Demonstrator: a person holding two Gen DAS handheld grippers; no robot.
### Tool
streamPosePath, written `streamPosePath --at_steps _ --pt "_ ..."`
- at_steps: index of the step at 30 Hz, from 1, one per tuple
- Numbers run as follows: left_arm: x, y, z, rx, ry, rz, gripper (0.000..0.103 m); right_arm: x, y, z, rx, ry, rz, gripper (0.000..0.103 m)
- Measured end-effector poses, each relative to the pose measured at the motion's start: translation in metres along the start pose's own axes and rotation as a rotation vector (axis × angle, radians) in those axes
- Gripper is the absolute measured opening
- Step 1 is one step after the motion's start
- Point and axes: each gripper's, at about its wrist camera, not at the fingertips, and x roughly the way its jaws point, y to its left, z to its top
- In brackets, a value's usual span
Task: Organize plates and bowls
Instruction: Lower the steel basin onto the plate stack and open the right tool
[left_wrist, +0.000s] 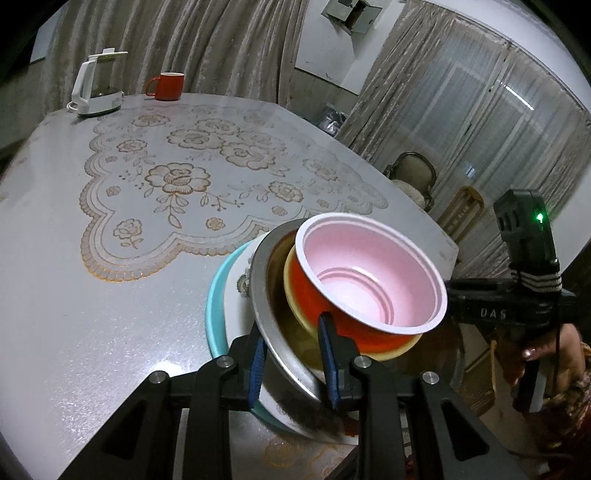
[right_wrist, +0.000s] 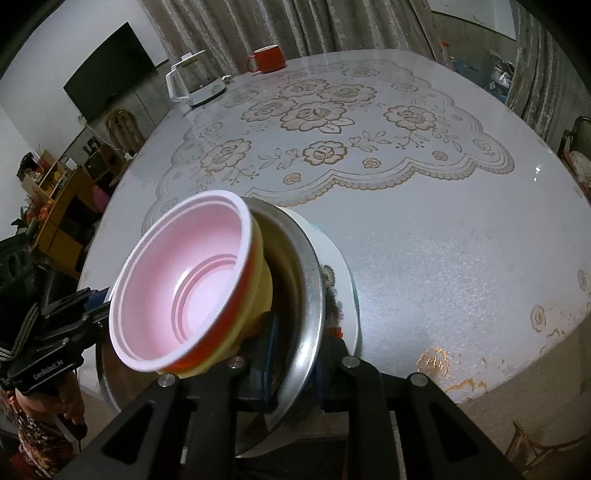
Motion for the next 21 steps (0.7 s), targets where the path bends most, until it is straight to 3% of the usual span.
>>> streamPosePath --at_steps 6,10,21 --pt "-0.002 0.000 -0.001 0.005 0.004 -0.001 0.026 -0.006 -0.006 -0.011 0.032 0.014 0.042 0.027" --pt "-0.006 -0.002 -0.006 0.013 0.008 0.004 0.026 -0.010 -0.006 -0.025 0.025 -0.005 0.104 0.021" --pt "-0.008 -0.016 -0.012 0.037 0.001 0.124 0.026 -0.011 -0.003 -0.033 0.057 -0.068 0.127 0.022"
